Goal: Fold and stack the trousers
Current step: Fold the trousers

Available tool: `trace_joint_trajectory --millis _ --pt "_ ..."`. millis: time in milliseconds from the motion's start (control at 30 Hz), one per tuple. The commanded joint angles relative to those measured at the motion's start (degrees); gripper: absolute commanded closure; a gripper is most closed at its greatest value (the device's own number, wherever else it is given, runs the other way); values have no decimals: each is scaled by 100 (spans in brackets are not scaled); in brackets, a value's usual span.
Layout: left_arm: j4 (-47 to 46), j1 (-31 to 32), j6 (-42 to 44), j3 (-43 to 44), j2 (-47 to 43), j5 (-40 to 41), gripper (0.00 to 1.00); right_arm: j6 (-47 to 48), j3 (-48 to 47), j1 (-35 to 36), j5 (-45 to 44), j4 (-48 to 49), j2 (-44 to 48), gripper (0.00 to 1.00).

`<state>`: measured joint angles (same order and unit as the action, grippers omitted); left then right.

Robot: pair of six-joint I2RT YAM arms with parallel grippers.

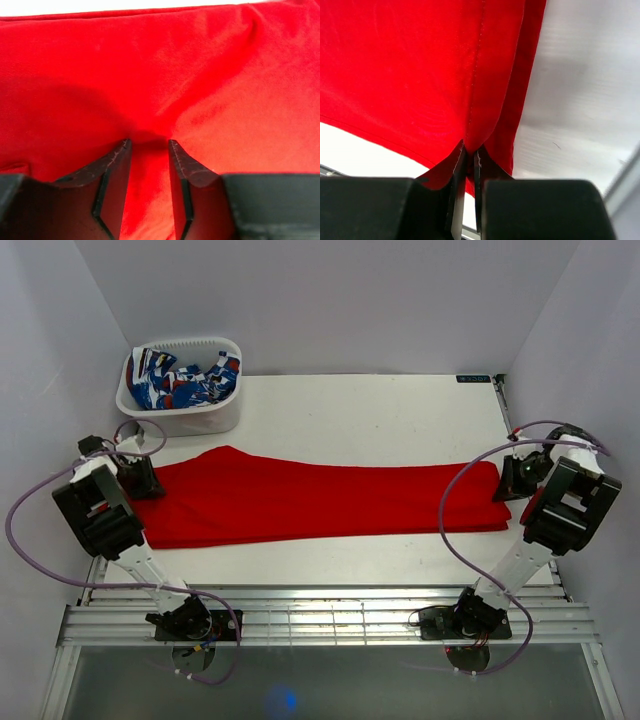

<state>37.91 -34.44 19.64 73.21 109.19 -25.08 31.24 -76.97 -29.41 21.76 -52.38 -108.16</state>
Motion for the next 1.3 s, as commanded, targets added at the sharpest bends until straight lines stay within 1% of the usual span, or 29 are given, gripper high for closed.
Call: trace_joint_trajectory --millis 0,100,200,233,267,333,367,433,500,567,633,767,867,900,1000,1033,1067,1167,1200,1233,1267 --pt "120 209 57 -281 -476 -294 52 399 -554 -432 -171 -246 401 92" --pt "146 235 136 -386 -810 -584 47 689 -1028 -732 -242 -588 348 92" --pt "295 227 277 -430 -1205 -910 42 821 -1329 -812 -164 -878 400 92" --pt "331 235 330 -448 -1320 -1163 41 865 -1503 -803 -15 -975 427 92" --pt "348 236 417 -535 -1434 -1270 36 840 -1592 -786 343 -1089 445 92" --pt "366 270 505 -658 -1767 -1516 34 744 -1803 -584 679 -1441 515 92" --pt "357 288 532 -720 -1848 -1543 34 691 -1813 -488 924 -1485 559 92" --pt "357 367 576 -896 -1988 -1526 33 533 -1682 -93 979 -1346 743 92" --pt "349 376 515 -958 -1998 -1491 33 321 -1296 284 813 -1135 866 92" --pt "340 376 488 -1002 -1998 -1473 33 164 -997 409 568 -845 867 92" --pt "314 376 462 -1010 -1971 -1456 33 101 -978 410 374 -809 744 92" --pt "287 367 418 -993 -1857 -1430 33 136 -881 138 -301 -581 708 92" --pt "191 367 392 -1036 -1726 -1167 33 320 -837 -178 -724 -449 595 92" --pt "69 376 366 -1063 -1630 -818 33 425 -846 -327 -813 -414 499 92" --pt "-64 367 348 -1107 -1366 -227 36 549 -820 -530 -1095 -273 261 92" --pt "-65 350 348 -1098 -1130 105 38 619 -811 -548 -1112 -264 208 92" --pt "-125 315 348 -1090 -1006 239 44 628 -793 -557 -1147 -247 138 92" --pt "-187 139 321 -985 -452 723 53 629 -793 -557 -999 -220 -73 92" --pt "-179 34 304 -845 -303 820 56 611 -811 -540 -963 -229 -178 89" --pt "-179 -19 286 -765 -154 908 58 602 -820 -531 -937 -246 -231 84" --pt "-170 -80 277 -677 118 1056 59 559 -846 -522 -910 -220 -284 72"
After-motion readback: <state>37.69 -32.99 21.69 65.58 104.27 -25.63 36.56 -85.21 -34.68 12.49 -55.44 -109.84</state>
